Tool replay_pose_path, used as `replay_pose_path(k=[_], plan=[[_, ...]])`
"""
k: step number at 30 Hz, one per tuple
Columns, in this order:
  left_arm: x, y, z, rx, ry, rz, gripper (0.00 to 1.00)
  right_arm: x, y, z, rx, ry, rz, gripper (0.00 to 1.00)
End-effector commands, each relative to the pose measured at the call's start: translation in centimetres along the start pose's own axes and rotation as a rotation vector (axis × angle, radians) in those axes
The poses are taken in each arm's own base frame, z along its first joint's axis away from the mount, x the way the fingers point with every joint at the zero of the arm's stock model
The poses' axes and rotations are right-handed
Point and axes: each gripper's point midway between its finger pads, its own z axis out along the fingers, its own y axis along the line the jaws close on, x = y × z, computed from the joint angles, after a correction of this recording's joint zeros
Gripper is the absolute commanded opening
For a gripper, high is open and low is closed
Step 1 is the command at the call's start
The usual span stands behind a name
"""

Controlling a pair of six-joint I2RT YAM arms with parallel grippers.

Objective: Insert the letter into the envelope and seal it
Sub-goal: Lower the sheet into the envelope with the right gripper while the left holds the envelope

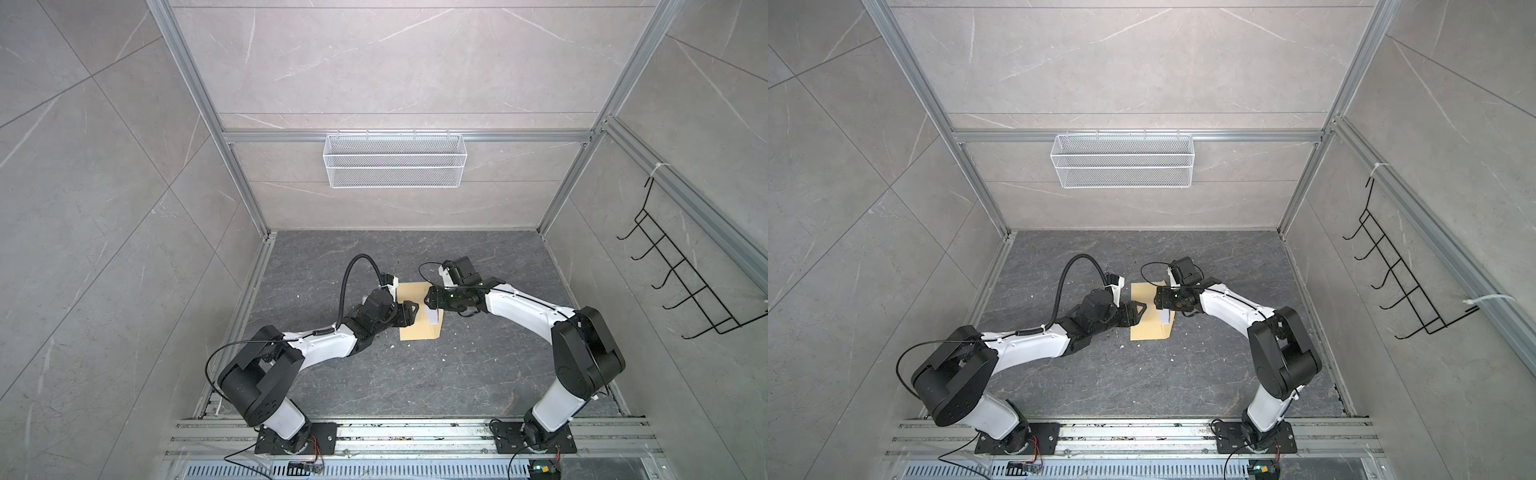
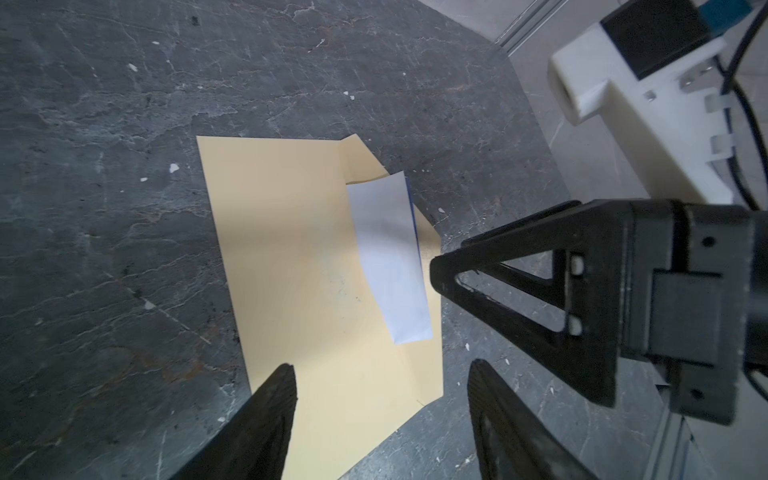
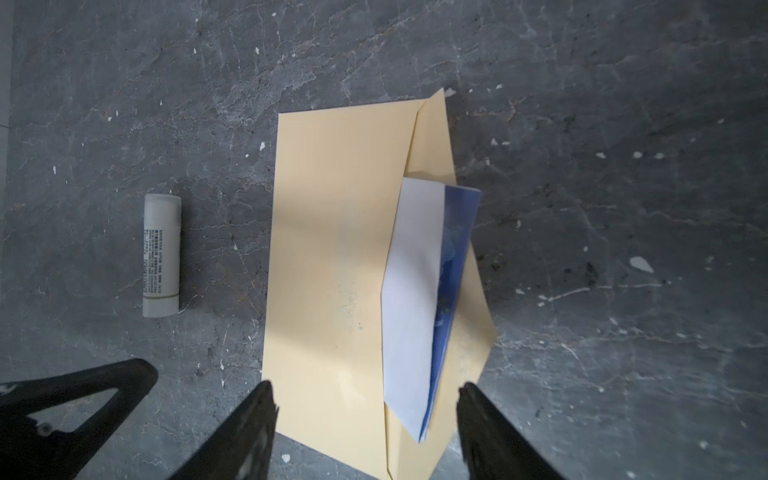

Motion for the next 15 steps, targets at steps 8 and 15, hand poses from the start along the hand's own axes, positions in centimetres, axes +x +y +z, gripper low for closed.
replay_pose_path(k=[8, 15], plan=[[-0.5, 2.4, 2.6, -0.038, 0.034, -0.018, 0.69, 0.9, -1.6, 2.2, 0.071, 0.008, 0.084, 0.57], [-0.1, 3.3, 4.3, -0.033, 0.064, -0.037, 0.68, 0.6, -2.0, 3.5, 0.093, 0.013, 0.086, 0.52]])
